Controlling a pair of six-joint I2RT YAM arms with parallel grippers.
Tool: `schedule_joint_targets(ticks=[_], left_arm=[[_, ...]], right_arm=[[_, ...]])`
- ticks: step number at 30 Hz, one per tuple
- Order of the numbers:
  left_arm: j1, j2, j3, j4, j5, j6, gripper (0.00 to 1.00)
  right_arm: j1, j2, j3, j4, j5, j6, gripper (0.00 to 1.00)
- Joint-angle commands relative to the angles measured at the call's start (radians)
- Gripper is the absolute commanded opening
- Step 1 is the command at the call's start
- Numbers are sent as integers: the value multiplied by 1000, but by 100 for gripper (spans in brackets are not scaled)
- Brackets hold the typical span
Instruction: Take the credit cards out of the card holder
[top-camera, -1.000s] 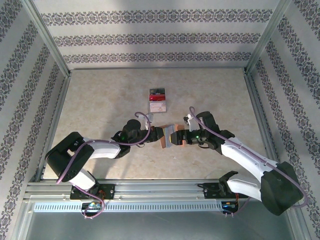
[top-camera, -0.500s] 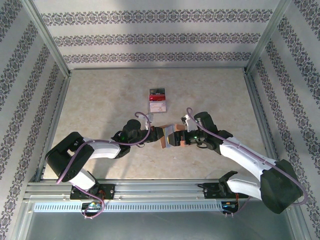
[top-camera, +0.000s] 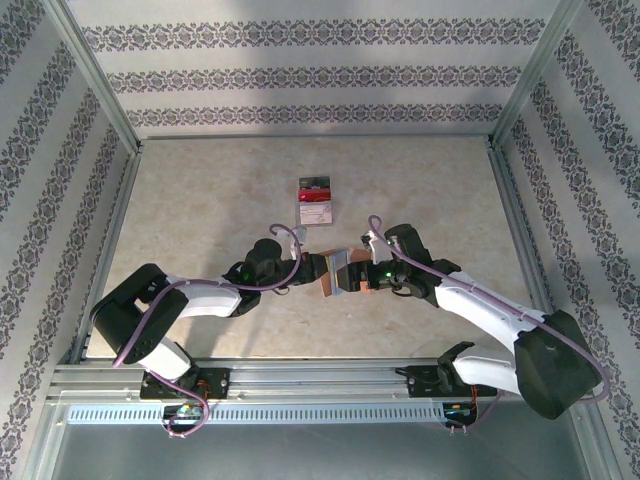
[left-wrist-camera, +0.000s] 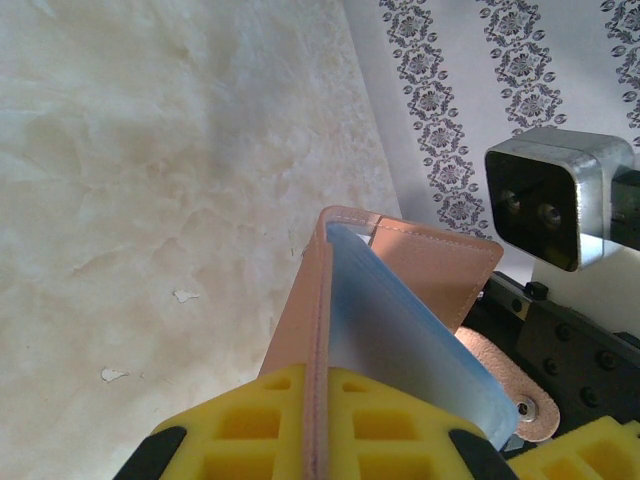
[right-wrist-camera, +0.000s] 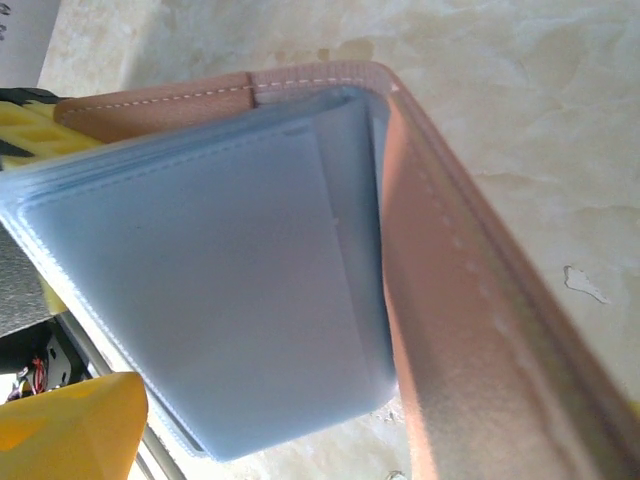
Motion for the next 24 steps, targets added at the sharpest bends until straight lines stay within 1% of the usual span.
schedule_joint_targets(ticks=[1, 8, 12, 15, 18, 22, 24], left_arm=[[-9, 4, 19, 59, 29, -20, 0], [-9, 4, 19, 77, 37, -31, 0], [-9, 8, 21, 89, 49, -41, 0], [-10, 5, 17, 105, 52, -50, 0], [-8, -6, 10, 108, 58, -55, 2], [-5, -23, -6, 128, 61, -66, 10], [1, -32, -12, 128, 62, -67, 13]], right_arm=[[12, 8, 14, 17, 36, -13, 90], [11, 14, 6, 32, 50, -8, 88], [11, 22, 4, 51, 38, -2, 82], [1, 14, -3, 60, 20, 4, 65], [-24, -5, -19, 76, -18, 13, 43], [-43, -32, -31, 55, -34, 5, 18], [-52, -40, -37, 48, -45, 3, 10]])
